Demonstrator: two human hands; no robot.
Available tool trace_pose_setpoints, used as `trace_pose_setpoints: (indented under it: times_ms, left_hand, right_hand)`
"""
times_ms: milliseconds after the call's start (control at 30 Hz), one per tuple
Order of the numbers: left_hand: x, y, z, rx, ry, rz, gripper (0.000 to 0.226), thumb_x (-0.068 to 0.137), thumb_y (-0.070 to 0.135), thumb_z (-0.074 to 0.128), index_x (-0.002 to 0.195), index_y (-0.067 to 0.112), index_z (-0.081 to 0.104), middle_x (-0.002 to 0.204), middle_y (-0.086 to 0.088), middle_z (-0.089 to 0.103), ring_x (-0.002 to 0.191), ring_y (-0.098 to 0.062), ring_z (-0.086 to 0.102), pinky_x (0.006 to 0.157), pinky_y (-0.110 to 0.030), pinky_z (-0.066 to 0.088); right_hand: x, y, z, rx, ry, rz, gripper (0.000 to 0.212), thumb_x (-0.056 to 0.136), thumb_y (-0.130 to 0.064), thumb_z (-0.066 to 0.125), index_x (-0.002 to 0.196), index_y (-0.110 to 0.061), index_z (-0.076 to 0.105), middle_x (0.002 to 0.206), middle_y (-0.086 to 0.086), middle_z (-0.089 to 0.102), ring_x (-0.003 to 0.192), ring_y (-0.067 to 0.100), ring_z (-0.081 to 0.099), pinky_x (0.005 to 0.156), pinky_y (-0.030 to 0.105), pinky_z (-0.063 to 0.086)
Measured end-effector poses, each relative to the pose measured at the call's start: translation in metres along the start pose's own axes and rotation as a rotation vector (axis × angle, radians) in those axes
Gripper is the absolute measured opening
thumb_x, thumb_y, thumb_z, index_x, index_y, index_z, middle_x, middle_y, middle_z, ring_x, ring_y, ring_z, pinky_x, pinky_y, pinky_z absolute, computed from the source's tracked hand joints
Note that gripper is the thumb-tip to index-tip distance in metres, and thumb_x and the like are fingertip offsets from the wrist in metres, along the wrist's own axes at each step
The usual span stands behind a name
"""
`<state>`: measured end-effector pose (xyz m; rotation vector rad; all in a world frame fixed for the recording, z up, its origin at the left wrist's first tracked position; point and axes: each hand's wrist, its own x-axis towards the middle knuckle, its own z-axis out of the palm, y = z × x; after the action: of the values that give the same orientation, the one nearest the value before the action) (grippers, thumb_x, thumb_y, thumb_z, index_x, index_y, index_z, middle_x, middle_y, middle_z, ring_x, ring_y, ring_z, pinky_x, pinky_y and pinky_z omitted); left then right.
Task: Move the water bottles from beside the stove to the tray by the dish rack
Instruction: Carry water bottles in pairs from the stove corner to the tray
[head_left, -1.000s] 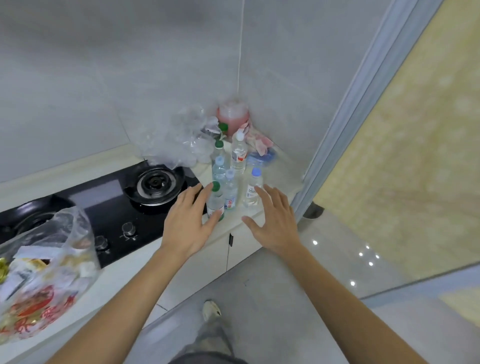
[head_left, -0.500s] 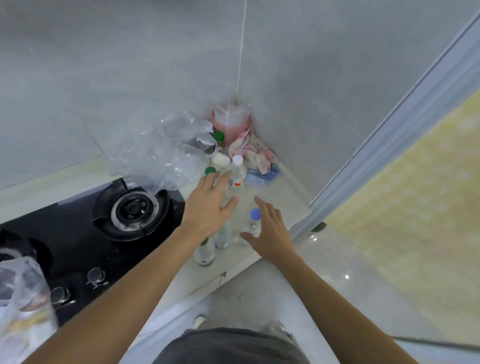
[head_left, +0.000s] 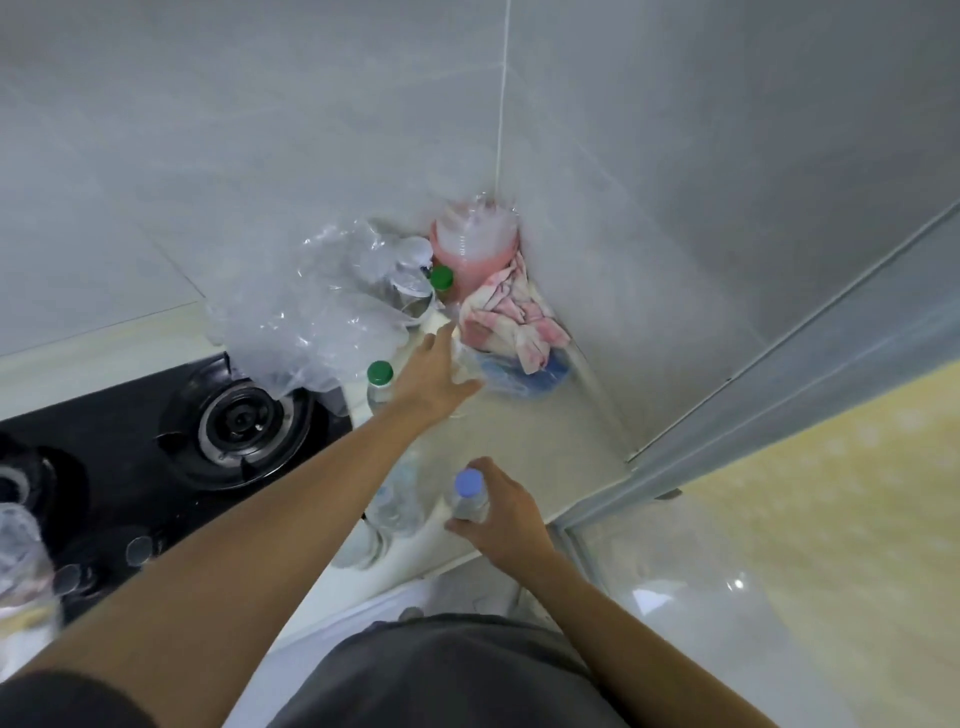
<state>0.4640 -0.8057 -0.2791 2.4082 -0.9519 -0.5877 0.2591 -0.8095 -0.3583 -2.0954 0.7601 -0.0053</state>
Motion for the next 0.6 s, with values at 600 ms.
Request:
trace_pose_setpoints:
  times_ms: [600]
  left_hand:
    - [0.014, -0.005, 0.062, -0.373, 0.217, -0.33, 0.066, 0.074, 0.014, 0.092, 0.129, 0.015, 0.055, 0.108, 0.002, 0.064, 0.099, -0.023, 0.057, 0.077, -0.03, 0.04]
  right_hand:
    - [0.079, 0.061, -0.106, 0.034, 0.102, -0.012, 0.063, 0.068, -0.029, 0.098, 0.119, -0.02, 0.062, 0.111, -0.004, 0.072, 0.104, 0.024, 0.07, 0.088, 0.038, 0.055]
